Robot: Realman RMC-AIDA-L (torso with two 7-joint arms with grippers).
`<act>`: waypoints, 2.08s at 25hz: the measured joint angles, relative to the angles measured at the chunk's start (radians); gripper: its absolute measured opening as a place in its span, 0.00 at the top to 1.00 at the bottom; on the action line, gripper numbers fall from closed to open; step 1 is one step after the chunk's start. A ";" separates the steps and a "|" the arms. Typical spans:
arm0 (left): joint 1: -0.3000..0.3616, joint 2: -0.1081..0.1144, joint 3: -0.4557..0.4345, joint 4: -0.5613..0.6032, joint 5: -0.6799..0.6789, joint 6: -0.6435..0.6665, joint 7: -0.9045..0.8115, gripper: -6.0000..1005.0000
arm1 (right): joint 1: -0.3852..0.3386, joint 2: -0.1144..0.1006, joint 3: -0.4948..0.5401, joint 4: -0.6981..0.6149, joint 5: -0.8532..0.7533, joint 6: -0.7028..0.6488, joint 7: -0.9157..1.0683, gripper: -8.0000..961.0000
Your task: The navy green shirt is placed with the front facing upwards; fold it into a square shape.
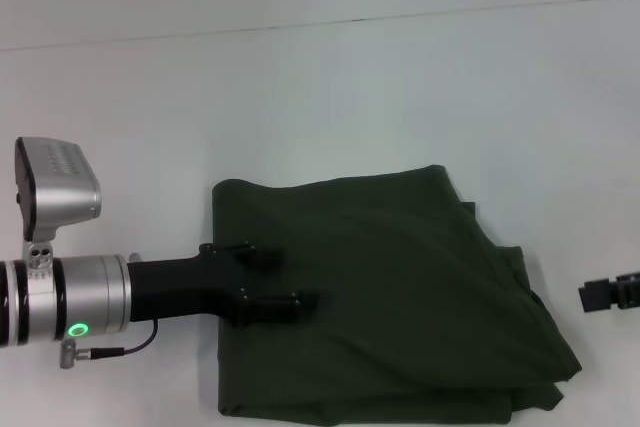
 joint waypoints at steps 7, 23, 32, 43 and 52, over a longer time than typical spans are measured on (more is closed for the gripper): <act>-0.002 0.000 -0.004 0.011 -0.002 0.014 -0.001 0.10 | 0.019 0.000 0.027 0.022 0.082 -0.029 -0.043 0.48; 0.000 0.002 -0.008 0.030 -0.014 0.038 0.000 0.10 | 0.094 0.052 -0.119 0.121 0.083 0.093 -0.053 0.48; 0.003 0.002 -0.009 0.029 -0.014 0.038 0.003 0.10 | 0.086 0.053 -0.169 0.143 0.033 0.159 -0.017 0.56; 0.004 0.001 -0.009 0.029 -0.014 0.039 0.004 0.10 | 0.062 0.049 -0.172 0.157 0.006 0.232 0.012 0.79; 0.016 0.004 -0.066 0.057 -0.014 0.104 0.017 0.10 | 0.049 0.023 -0.032 0.131 0.066 0.056 -0.083 0.90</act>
